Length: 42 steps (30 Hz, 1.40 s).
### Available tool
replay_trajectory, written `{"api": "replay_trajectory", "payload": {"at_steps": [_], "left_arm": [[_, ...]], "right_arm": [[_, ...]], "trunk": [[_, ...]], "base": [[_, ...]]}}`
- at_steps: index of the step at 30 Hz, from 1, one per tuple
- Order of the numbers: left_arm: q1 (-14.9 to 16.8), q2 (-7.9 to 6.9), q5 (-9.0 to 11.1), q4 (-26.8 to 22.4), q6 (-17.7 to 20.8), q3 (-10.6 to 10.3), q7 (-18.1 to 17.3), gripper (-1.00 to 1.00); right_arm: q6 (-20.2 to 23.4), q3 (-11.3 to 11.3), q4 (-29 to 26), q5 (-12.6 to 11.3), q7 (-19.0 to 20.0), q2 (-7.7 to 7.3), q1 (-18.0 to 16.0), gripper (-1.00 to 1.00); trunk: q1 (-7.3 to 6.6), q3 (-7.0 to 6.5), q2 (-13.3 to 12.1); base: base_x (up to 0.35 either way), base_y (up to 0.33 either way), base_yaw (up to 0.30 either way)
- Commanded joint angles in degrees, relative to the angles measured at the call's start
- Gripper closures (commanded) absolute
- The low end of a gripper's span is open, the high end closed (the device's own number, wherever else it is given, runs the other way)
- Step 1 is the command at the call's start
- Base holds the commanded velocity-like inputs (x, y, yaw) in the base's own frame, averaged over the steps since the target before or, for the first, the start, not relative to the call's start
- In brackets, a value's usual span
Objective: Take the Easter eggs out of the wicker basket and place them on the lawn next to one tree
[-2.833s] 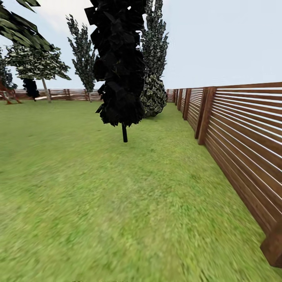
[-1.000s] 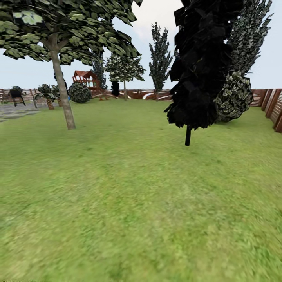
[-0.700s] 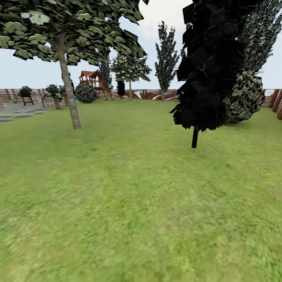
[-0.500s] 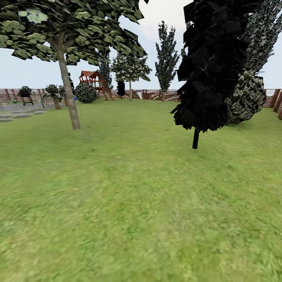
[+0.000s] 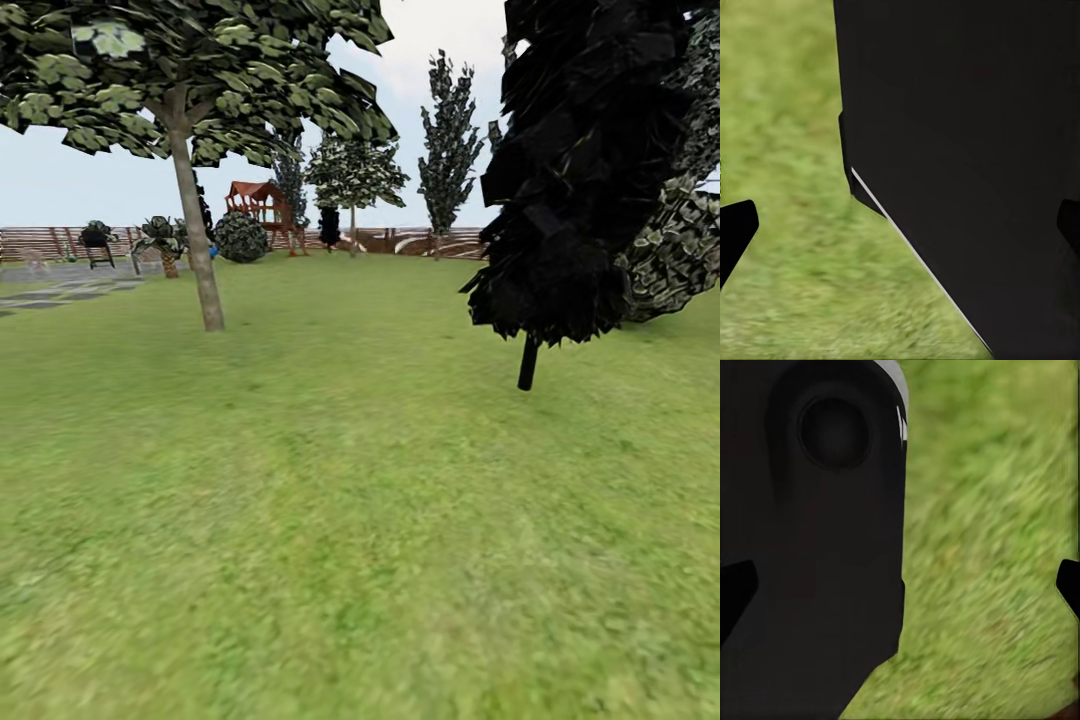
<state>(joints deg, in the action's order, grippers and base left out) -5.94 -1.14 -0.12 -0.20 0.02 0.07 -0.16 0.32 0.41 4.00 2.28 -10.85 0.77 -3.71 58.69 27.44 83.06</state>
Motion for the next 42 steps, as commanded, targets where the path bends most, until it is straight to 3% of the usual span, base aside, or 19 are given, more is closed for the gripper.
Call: {"api": "replay_trajectory", "payload": {"at_steps": [1, 42], "left_arm": [[0.00, 0.00, -0.01, -0.04, -0.01, 0.01, -0.02, -1.00], [0.00, -0.01, 0.19, -0.15, 0.04, 0.02, -0.02, -1.00]], "right_arm": [[0.03, 0.03, 0.13, 0.26, -0.23, 0.02, -0.07, -1.00], [0.03, 0.03, 0.13, 0.19, -0.23, 0.02, -0.07, -1.00]], "trunk": [[0.03, 0.04, 0.02], [0.03, 0.04, 0.02]], "base": [[0.335, 0.000, 0.037], [0.335, 0.000, 0.002]]}}
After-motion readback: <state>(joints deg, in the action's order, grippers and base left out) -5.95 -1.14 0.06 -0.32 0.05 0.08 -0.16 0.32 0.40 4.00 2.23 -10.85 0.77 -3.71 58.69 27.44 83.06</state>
